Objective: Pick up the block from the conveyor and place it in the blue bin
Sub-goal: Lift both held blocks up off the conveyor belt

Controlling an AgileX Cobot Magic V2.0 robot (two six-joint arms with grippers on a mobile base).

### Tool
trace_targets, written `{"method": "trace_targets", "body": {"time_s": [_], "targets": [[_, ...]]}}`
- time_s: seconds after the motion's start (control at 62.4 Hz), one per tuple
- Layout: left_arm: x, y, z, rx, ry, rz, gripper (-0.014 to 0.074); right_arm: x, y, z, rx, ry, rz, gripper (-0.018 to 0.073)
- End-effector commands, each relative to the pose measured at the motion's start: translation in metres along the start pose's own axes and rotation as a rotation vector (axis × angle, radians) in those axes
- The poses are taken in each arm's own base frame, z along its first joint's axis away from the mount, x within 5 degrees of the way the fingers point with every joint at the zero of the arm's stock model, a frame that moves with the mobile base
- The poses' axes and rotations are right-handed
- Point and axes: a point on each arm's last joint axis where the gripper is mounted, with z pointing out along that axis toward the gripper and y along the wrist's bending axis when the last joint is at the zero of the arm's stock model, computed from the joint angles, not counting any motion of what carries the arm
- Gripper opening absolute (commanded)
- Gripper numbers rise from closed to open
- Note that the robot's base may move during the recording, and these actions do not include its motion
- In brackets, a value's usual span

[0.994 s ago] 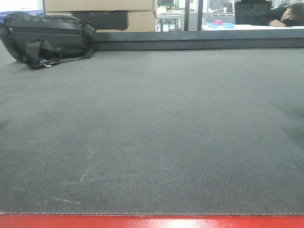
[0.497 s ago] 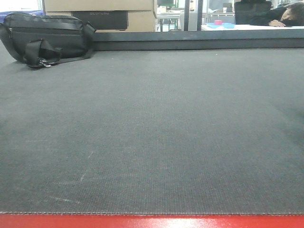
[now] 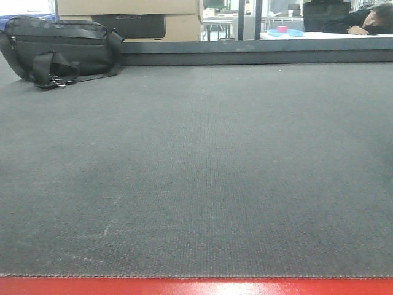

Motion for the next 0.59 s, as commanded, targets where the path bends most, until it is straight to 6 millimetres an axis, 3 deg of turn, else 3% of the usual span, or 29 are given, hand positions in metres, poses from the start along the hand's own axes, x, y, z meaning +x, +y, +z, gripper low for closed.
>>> {"method": "trace_targets", "body": {"time_s": [0.0, 0.144, 0.353, 0.577], "targets": [[0.006, 0.000, -0.019, 0.000, -0.186, -0.007, -0.0111, 0.016, 0.000, -0.019, 0.014, -0.148, -0.008, -0.0162], [0.015, 0.000, -0.050, 0.002, -0.359, -0.004, -0.0111, 0.038, 0.001, -0.044, 0.019, -0.269, -0.011, -0.0162], [0.017, -0.002, -0.101, 0.017, -0.589, 0.004, -0.0111, 0.047, 0.004, -0.094, 0.020, -0.485, -0.020, -0.0162], [0.026, -0.003, -0.135, 0.027, -0.750, 0.009, -0.0111, 0.059, 0.005, -0.132, 0.024, -0.677, -0.027, -0.0162]]}}
